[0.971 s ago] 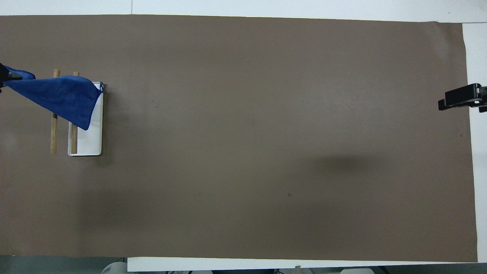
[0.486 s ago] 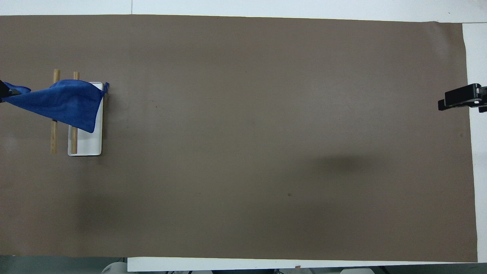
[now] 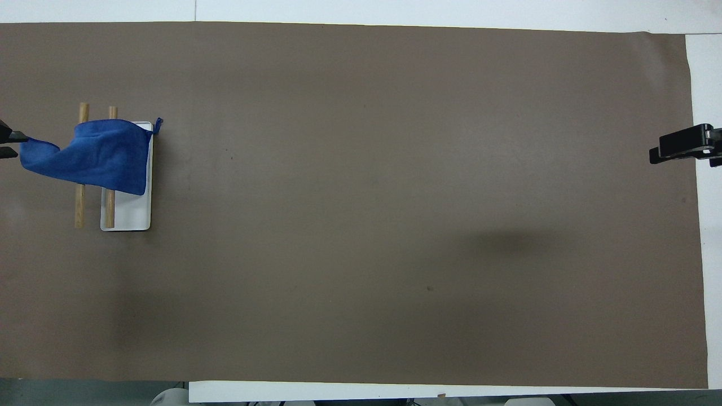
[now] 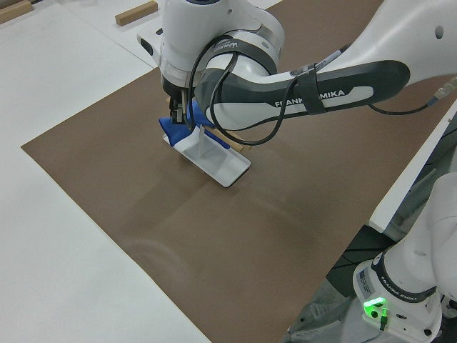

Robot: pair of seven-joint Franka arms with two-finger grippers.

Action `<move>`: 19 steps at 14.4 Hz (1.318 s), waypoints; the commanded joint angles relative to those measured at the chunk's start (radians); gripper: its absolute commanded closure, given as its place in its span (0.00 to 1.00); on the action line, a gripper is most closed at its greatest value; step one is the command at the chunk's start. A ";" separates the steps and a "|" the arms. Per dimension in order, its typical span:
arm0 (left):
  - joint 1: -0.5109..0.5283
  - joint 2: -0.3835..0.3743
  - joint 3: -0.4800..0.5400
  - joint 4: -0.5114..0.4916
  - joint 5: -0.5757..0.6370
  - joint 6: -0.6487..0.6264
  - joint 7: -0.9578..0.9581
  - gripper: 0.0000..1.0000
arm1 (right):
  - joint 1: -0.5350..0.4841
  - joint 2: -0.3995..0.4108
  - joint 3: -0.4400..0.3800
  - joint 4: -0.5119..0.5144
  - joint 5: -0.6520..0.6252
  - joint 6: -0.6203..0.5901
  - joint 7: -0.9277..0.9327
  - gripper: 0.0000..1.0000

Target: Right arm passes towel to left arm to hang

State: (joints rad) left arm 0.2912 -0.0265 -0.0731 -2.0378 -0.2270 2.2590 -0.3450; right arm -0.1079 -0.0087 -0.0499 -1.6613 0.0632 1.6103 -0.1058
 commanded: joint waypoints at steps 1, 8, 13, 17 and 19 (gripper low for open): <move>0.006 -0.015 -0.002 0.110 0.084 -0.158 0.014 0.00 | -0.001 -0.016 0.002 -0.012 -0.005 -0.009 0.017 0.00; -0.144 -0.018 -0.011 0.368 0.186 -0.661 0.131 0.00 | -0.001 -0.014 0.002 -0.011 -0.005 -0.009 0.017 0.00; -0.322 0.054 -0.016 0.554 0.245 -0.920 0.224 0.00 | -0.001 -0.014 0.002 -0.011 -0.005 -0.009 0.017 0.00; -0.311 -0.024 -0.020 0.447 0.198 -0.854 0.238 0.00 | -0.001 -0.014 0.002 -0.012 -0.005 -0.009 0.017 0.00; -0.317 -0.024 -0.020 0.449 0.202 -0.851 0.236 0.00 | -0.001 -0.014 0.002 -0.011 -0.005 -0.009 0.017 0.00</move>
State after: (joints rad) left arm -0.0241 -0.0175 -0.0995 -1.5536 -0.0163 1.3905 -0.1289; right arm -0.1079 -0.0087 -0.0499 -1.6614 0.0632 1.6103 -0.1058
